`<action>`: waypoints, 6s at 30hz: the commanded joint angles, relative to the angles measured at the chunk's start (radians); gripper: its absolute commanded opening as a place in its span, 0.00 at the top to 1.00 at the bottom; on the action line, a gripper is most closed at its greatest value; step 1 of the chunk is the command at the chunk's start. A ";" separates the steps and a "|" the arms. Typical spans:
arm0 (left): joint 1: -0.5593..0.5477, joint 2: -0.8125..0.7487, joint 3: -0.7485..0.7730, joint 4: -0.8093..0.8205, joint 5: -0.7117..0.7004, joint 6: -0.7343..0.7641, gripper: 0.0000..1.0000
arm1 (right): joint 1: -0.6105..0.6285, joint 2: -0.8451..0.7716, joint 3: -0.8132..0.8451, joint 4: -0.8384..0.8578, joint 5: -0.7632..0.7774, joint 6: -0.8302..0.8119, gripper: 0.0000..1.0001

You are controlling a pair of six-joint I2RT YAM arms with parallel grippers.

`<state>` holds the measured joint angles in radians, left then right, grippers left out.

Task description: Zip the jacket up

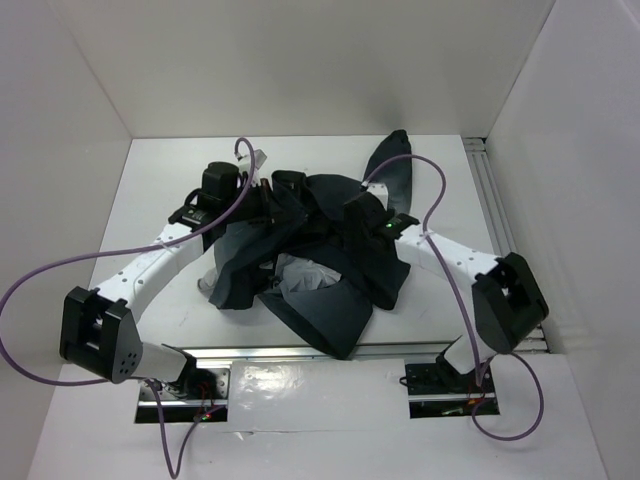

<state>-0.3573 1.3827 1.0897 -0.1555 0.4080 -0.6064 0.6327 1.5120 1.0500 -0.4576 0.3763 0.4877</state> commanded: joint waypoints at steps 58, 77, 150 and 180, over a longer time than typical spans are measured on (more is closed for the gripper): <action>-0.043 -0.244 -0.318 0.519 0.032 -0.317 1.00 | -0.039 -0.357 -0.375 0.973 -0.591 0.105 1.00; -0.034 -0.172 -0.218 0.452 0.094 -0.460 1.00 | -0.010 -0.368 -0.355 0.988 -0.620 0.017 1.00; 0.041 -0.076 -0.114 0.329 0.239 -0.481 1.00 | -0.001 -0.437 -0.346 0.884 -0.590 -0.067 1.00; 0.032 -0.019 -0.096 0.341 0.290 -0.490 1.00 | -0.001 -0.380 -0.318 0.913 -0.657 -0.077 1.00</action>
<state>-0.3183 1.3540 0.9535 0.1413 0.6621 -1.0805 0.6220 1.1225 0.6807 0.4294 -0.2588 0.4316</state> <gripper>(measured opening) 0.092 0.034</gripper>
